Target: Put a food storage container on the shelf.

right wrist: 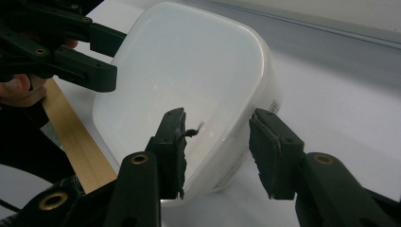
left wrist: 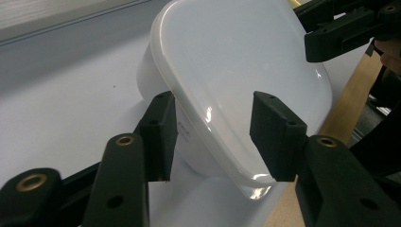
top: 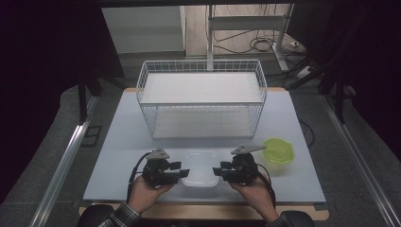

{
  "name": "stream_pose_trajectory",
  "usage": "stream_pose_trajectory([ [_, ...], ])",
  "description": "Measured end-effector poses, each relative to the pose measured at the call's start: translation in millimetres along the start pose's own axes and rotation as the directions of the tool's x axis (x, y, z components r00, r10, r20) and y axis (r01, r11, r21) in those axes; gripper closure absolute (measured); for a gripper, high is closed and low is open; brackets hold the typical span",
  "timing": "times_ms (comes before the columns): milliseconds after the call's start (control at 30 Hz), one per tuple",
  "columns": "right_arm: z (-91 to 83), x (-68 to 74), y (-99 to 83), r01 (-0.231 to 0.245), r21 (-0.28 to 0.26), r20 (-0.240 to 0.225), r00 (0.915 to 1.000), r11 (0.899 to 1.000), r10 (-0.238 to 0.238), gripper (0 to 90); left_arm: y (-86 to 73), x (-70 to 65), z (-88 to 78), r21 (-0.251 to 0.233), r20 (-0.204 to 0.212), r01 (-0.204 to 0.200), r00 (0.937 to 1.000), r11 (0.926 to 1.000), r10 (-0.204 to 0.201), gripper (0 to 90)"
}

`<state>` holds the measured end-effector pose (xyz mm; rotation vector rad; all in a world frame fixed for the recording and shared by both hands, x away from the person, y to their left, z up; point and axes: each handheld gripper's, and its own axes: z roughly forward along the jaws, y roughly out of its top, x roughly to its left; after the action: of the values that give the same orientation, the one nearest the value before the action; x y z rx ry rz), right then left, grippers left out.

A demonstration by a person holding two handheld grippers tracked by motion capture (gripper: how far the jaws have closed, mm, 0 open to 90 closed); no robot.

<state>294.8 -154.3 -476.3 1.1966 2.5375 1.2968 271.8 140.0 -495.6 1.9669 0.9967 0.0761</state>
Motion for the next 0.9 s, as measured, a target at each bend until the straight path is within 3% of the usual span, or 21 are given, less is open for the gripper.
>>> stream_pose_trajectory([
  [333,-0.9,1.0,0.3,0.007,-0.032,0.029,0.9996,0.999,-0.006,62.2,-1.7,-5.4,-1.7,-0.048,-0.057,-0.031,0.9979,0.9983,0.029,57.0],
  [667,-3.9,2.6,-4.9,-0.014,-0.064,0.014,0.9998,0.998,0.015,67.0,-7.1,-4.6,-8.2,-0.064,-0.034,0.012,0.9993,0.9979,-0.014,65.6],
  [900,-6.4,2.9,-11.1,-0.055,-0.047,-0.018,0.9984,0.997,0.054,67.9,-11.1,-10.0,-11.6,-0.053,-0.037,0.026,0.9989,0.9983,-0.028,68.4],
])
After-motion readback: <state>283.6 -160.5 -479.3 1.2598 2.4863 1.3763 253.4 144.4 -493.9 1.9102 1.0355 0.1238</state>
